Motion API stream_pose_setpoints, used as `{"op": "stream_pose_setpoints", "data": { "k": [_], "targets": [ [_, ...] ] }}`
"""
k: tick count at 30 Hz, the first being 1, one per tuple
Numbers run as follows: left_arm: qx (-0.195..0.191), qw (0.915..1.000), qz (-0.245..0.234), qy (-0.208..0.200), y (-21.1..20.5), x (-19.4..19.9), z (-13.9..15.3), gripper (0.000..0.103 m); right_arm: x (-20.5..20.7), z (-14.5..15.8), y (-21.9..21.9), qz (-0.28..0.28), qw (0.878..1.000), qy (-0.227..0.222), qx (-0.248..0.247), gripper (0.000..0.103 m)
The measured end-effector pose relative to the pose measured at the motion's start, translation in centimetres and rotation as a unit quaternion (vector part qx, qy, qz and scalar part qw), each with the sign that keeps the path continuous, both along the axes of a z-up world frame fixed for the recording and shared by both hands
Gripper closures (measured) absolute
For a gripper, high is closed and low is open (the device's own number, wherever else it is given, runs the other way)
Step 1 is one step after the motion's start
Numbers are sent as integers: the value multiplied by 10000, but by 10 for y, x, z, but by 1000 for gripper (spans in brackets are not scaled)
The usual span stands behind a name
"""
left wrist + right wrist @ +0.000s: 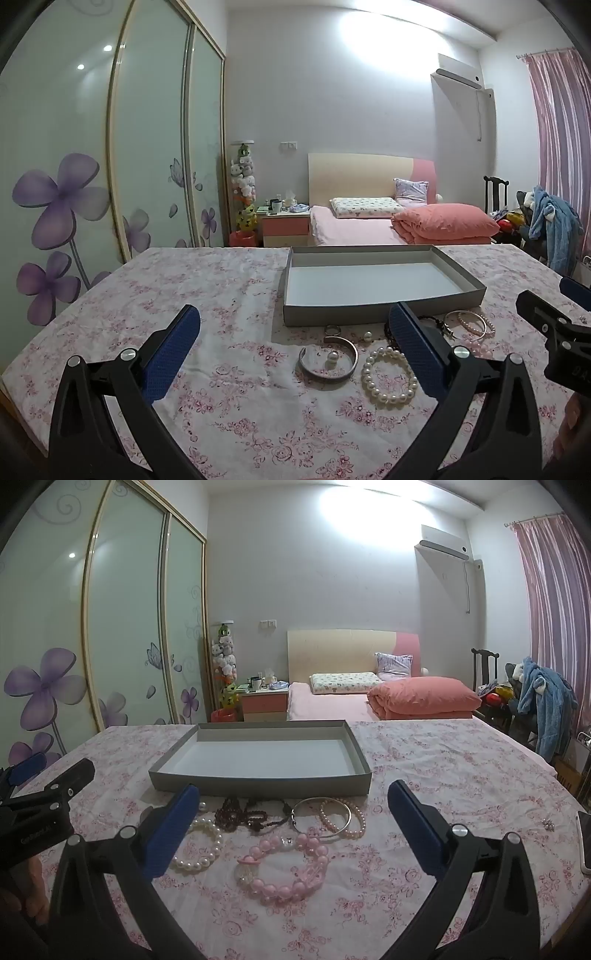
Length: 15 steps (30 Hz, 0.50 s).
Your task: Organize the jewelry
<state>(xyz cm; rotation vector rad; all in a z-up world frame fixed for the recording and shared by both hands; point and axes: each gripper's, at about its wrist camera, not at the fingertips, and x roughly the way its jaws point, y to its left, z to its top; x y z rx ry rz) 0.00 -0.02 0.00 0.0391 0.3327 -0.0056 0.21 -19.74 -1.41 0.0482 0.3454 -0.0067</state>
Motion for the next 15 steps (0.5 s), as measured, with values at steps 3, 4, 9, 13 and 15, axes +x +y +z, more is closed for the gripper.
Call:
{"op": "stream_pose_setpoints", "data": {
  "k": [3, 4, 9, 13, 15],
  "targets": [
    [-5, 10000, 8, 16, 0, 0, 0, 2, 0, 0, 0, 0, 10000, -1, -2, 4],
    [-9, 10000, 11, 14, 0, 0, 0, 2, 0, 0, 0, 0, 10000, -1, -2, 4],
    [-17, 10000, 0, 17, 0, 0, 0, 2, 0, 0, 0, 0, 10000, -1, 3, 4],
    [-24, 10000, -1, 18, 0, 0, 0, 2, 0, 0, 0, 0, 10000, -1, 3, 4],
    [-29, 10000, -2, 18, 0, 0, 0, 2, 0, 1, -1, 1, 10000, 0, 3, 4]
  ]
}}
